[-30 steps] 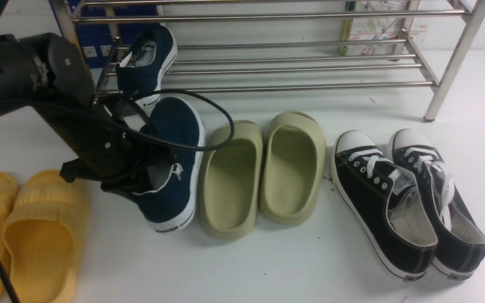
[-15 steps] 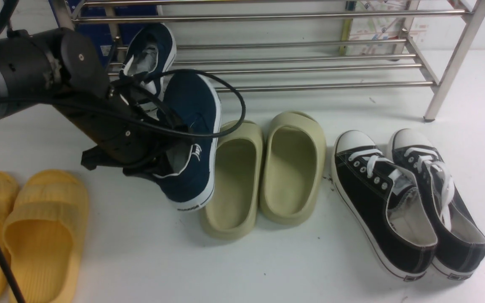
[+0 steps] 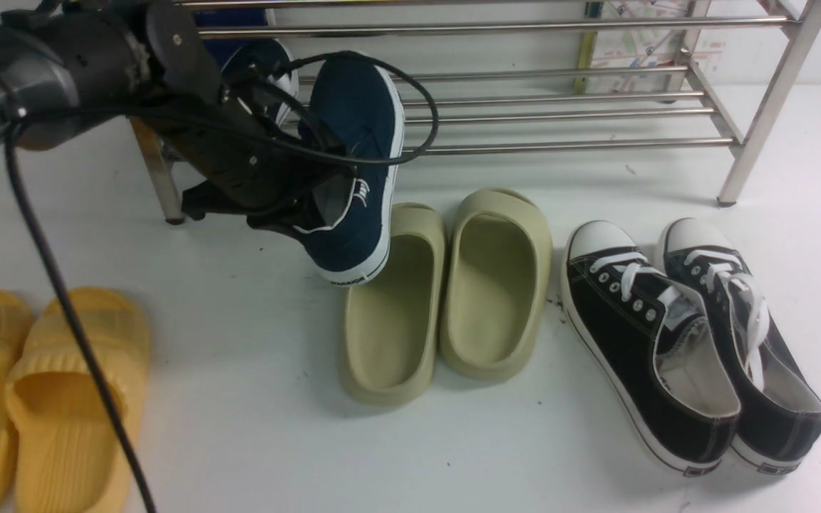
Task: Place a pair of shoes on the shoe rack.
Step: Use the left arm to put a shoe into the shoe rack
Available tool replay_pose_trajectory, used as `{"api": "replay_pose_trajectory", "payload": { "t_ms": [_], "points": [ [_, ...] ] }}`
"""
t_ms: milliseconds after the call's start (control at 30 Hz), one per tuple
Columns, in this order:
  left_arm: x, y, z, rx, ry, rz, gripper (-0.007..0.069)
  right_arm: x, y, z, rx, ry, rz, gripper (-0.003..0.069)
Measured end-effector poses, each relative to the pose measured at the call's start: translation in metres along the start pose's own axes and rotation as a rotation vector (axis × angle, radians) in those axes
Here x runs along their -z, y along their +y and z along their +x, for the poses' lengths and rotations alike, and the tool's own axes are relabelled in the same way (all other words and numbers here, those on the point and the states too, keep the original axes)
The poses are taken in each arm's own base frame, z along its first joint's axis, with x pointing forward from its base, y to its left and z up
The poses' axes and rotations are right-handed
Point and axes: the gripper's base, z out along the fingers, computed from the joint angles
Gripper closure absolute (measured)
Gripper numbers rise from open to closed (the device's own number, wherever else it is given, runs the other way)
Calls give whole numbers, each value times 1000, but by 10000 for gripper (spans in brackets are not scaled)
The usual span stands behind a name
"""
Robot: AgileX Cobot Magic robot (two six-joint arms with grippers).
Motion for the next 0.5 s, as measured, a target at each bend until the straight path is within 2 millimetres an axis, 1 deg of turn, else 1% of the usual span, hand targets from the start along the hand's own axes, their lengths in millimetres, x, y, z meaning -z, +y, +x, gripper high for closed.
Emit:
{"api": "replay_pose_trajectory", "payload": {
  "t_ms": [67,100,133,200,233,267,400,500],
  "points": [
    [-10,-1,-12,0,17,-17,623,0,0,0,0,0,0,412],
    [-11,-1,-14,0,18,-24,623,0,0,0,0,0,0,412],
    [-17,-1,-23,-1,20,-37,623,0,0,0,0,0,0,412],
    [-22,-2,-35,-4,8,-57,623,0,0,0,0,0,0,412],
    [-23,-2,-40,-6,-1,-65,623,0,0,0,0,0,0,412],
    [-23,-2,-40,-6,-1,-67,623,0,0,0,0,0,0,412],
    [-25,-4,-60,-21,-37,-105,623,0,0,0,0,0,0,412],
    [-28,-4,-68,-25,-49,-127,623,0,0,0,0,0,0,412]
  ]
}}
